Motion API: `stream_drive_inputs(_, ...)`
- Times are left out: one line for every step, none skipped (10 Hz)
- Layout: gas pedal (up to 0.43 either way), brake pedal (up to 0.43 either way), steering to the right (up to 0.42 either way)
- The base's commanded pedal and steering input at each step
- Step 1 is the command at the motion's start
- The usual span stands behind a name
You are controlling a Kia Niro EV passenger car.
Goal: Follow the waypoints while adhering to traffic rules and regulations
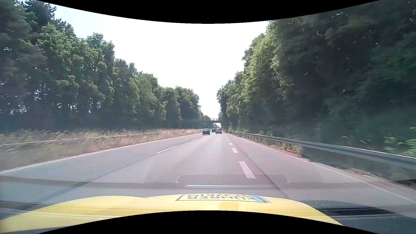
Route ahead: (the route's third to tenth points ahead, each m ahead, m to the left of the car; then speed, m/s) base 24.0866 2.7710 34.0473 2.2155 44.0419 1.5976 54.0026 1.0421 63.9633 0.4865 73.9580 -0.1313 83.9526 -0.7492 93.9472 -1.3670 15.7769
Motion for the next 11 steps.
stream_drive_inputs(0.039,0.0,0.003)
stream_drive_inputs(0.047,0.0,0.003)
stream_drive_inputs(0.047,0.0,0.003)
stream_drive_inputs(0.047,0.0,0.003)
stream_drive_inputs(0.047,0.0,0.003)
stream_drive_inputs(0.047,0.0,0.004)
stream_drive_inputs(0.047,0.0,0.003)
stream_drive_inputs(0.047,0.0,0.004)
stream_drive_inputs(0.047,0.0,0.004)
stream_drive_inputs(0.047,0.0,0.004)
stream_drive_inputs(0.047,0.0,0.004)
